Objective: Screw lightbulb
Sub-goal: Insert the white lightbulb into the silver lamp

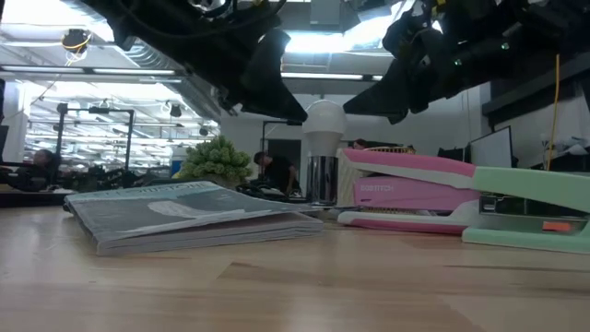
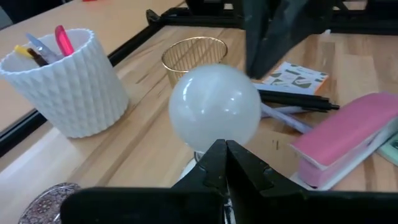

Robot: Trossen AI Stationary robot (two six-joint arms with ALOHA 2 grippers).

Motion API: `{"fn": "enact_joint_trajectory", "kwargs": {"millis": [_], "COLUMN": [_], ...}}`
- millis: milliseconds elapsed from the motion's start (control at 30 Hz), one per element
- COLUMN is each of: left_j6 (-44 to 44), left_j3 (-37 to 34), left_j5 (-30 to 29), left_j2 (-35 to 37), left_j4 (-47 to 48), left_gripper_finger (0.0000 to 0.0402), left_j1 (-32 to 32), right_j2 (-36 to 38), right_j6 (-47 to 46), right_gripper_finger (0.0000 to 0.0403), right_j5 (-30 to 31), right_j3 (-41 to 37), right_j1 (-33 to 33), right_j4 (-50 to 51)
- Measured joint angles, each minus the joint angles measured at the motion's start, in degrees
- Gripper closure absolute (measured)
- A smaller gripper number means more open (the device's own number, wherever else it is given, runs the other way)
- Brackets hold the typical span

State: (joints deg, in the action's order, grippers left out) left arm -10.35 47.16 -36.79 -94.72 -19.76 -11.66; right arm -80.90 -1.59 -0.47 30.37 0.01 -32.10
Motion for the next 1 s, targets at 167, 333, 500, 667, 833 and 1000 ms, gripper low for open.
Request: {"fn": "enact_joint_trajectory", "kwargs": {"millis": [167,333,500,667,833,1000], "left_j6": [0.23,-0.94,-0.21,0.56,0.61,-0.76], "left_j3": [-0.02,-0.02,-0.02,-0.02,-0.02,-0.02], "left_j5": [-0.10,-1.82,-3.55,-3.57,-3.55,-1.27], "left_j2": [0.00,-0.02,0.29,1.68,2.43,2.43], "left_j4": [2.27,4.28,4.36,4.08,3.43,3.09], "left_gripper_finger": [0.0400,0.0400,0.0400,0.0400,0.0400,0.0400], "left_j1": [1.24,2.74,3.05,1.45,-0.42,-1.48], "right_j2": [0.00,0.00,0.00,1.82,4.21,3.64], "right_j6": [-0.11,-0.13,0.24,2.03,5.16,9.67], "right_gripper_finger": [0.0384,0.0384,0.0384,0.0384,0.0384,0.0384], "right_j5": [-1.93,-4.46,-4.65,-2.17,6.33,13.17], "right_j3": [-0.01,0.00,-0.02,0.00,0.00,-0.02], "right_j1": [0.02,0.02,0.02,0.02,-0.02,-0.02], "right_j4": [-0.04,-1.54,-2.86,-4.34,-4.37,-3.72]}}
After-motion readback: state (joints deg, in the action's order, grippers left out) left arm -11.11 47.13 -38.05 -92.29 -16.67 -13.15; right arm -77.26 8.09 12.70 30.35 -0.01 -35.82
